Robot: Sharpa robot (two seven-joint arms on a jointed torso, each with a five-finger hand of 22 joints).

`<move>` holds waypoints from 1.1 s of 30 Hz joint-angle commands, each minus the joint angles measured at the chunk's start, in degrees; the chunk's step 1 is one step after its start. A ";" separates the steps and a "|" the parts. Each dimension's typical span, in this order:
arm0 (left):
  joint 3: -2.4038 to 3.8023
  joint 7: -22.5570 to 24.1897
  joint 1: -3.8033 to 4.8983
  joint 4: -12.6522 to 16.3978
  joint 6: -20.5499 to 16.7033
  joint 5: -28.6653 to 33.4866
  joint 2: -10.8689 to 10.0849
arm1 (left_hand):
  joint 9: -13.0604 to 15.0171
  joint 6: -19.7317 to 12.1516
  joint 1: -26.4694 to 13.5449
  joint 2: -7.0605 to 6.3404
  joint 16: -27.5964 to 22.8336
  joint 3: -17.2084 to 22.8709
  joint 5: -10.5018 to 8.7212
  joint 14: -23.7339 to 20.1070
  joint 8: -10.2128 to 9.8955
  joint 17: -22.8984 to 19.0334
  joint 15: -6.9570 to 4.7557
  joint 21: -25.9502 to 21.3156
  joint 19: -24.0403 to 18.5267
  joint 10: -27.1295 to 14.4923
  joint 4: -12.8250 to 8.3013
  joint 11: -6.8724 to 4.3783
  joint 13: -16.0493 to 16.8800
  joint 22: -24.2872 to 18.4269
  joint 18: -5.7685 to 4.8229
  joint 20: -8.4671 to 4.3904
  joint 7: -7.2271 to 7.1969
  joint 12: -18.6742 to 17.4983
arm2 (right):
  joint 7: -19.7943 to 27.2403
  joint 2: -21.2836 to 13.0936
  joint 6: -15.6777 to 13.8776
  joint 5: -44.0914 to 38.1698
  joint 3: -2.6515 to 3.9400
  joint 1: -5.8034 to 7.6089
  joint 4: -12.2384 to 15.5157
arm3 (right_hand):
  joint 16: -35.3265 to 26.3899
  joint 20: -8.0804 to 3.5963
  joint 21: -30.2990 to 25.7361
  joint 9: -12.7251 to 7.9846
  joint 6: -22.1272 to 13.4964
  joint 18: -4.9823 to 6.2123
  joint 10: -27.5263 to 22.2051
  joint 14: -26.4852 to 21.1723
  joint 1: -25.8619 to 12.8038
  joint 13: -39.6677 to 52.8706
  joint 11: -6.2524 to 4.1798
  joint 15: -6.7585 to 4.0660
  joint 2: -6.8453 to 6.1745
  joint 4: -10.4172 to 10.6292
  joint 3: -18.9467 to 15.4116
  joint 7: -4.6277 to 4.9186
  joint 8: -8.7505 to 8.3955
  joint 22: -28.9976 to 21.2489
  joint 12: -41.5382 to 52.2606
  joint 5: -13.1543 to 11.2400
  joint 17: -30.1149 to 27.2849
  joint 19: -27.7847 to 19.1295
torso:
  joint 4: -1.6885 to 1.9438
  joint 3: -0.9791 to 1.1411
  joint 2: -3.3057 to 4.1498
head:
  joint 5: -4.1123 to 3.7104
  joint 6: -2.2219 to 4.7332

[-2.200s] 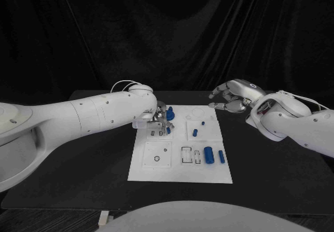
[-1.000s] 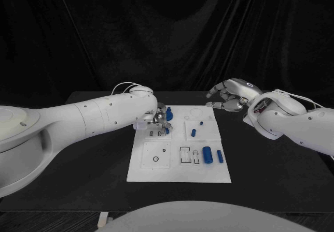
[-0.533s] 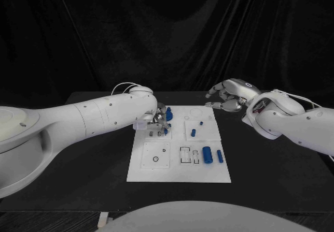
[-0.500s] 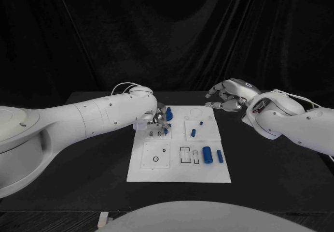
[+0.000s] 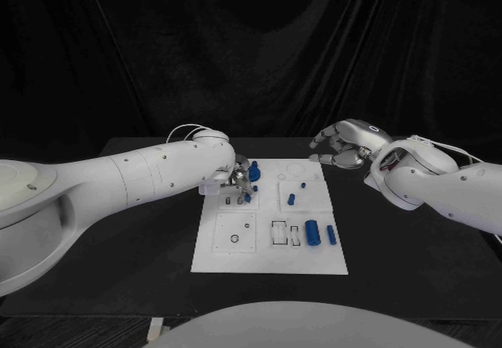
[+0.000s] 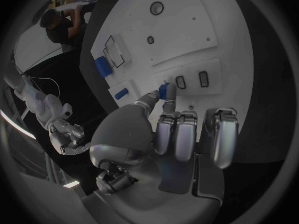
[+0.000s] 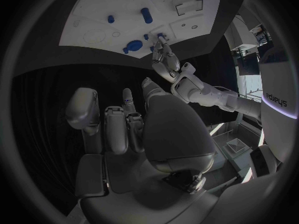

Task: Assemble the parts on the task board

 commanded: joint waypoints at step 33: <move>0.02 -2.67 -0.11 6.53 -6.95 0.05 -5.90 | 4.45 1.35 -5.24 -2.76 0.15 12.16 2.58 6.06 -0.97 15.10 -0.93 -0.22 0.75 5.85 -4.54 -0.68 15.06 10.25 0.51 -0.44 -0.22 -0.03 | -2.38 -0.49 1.79 -0.18 0.04 -1.49 -0.08 | -1.16 0.10 -1.62 -0.09 0.14 0.62 6.00 3.81 0.18 15.10 0.57 0.42 0.64 -0.30 -0.04 0.38 0.21 7.00 0.20 0.16 5.55 -0.98 | 0.17 -0.05 -0.19 | 0.89 -0.01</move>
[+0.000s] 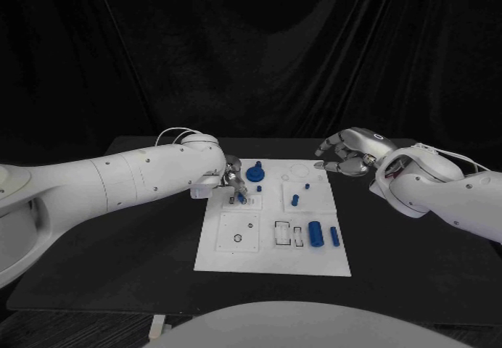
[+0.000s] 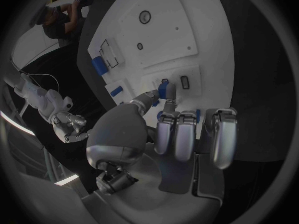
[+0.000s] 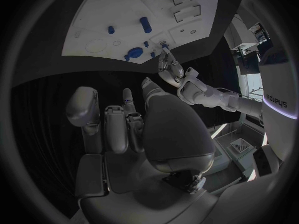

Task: Assemble the parts on the task board

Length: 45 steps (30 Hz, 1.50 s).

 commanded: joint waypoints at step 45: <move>0.02 -0.43 -1.61 0.35 -2.70 0.07 0.18 | 0.55 0.03 -1.67 0.18 0.15 4.36 0.04 6.06 -0.53 15.10 -0.56 -0.63 0.12 6.05 -2.69 -0.51 15.07 9.85 0.66 -0.30 -0.22 -0.03 | -1.63 0.52 0.53 -0.18 0.05 -0.45 -0.39 | -0.47 -0.05 -0.49 -0.12 0.10 0.67 6.00 3.73 -0.01 15.10 0.62 0.47 0.44 -0.38 -0.06 0.41 0.22 6.89 0.20 0.20 5.34 -0.48 | -0.13 -0.08 0.04 | 0.54 -0.01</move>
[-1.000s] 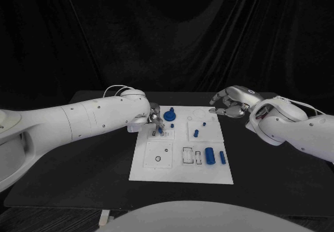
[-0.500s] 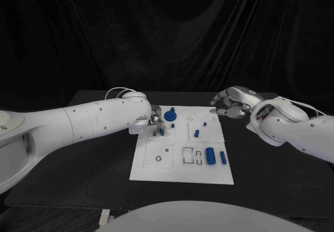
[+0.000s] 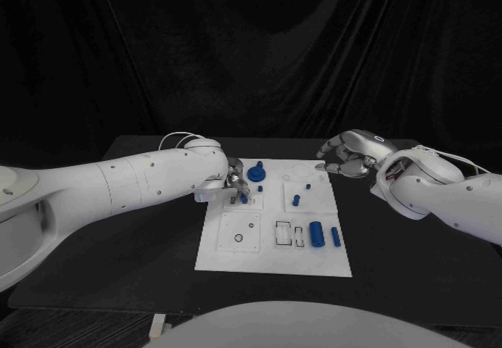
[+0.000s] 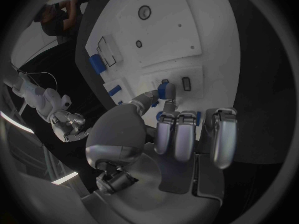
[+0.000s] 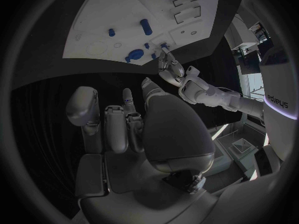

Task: Assemble the parts on the task board

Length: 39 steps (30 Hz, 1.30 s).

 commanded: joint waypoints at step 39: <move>-0.11 0.15 -0.78 -0.10 1.53 0.08 0.10 | 0.85 -0.03 -4.10 0.18 0.15 0.32 -11.37 5.84 -2.26 15.07 -0.28 -1.10 -0.53 6.06 1.07 -0.41 15.07 9.27 0.88 -0.19 -0.09 -0.03 | -1.69 0.46 1.41 -0.18 0.04 -0.33 -0.54 | -0.38 0.01 -0.52 -0.15 -0.10 0.73 6.01 3.68 -0.06 15.10 0.29 0.52 0.53 -0.41 -0.12 0.49 0.13 6.83 0.20 0.50 5.17 -0.60 | -0.04 -0.05 0.00 | 0.28 -0.01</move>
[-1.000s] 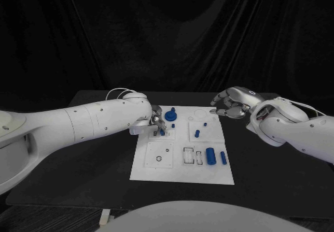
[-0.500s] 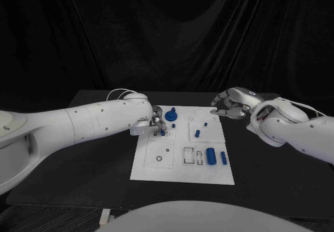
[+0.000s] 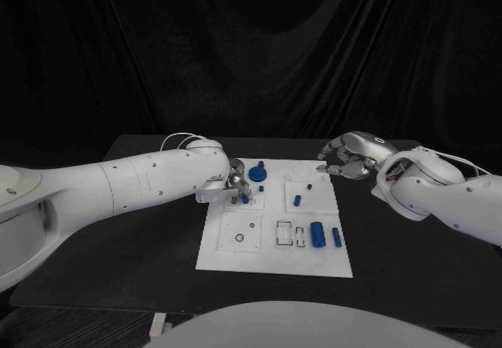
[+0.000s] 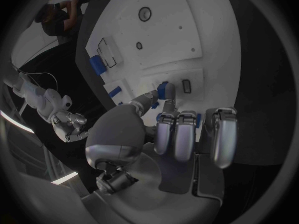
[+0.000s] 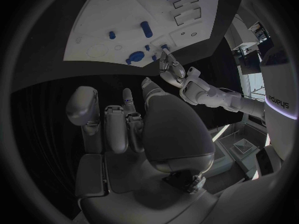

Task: Assemble the parts on the task board

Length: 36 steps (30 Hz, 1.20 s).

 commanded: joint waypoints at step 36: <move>-0.16 1.11 -0.92 -0.75 2.24 0.08 -0.20 | 2.21 -2.46 3.18 0.55 0.15 -5.19 4.05 5.84 -4.58 15.09 0.42 -2.52 -1.97 5.84 1.10 0.55 15.07 8.32 1.46 0.49 1.02 -0.03 | -1.38 0.04 1.46 -0.18 0.04 -0.18 -0.05 | -0.29 0.04 -0.32 -0.15 -0.19 0.73 6.01 3.51 -0.30 15.06 0.31 0.39 0.51 -0.15 -0.11 0.51 0.09 6.78 0.20 0.35 5.09 -0.62 | -0.02 0.00 0.03 | 0.21 -0.01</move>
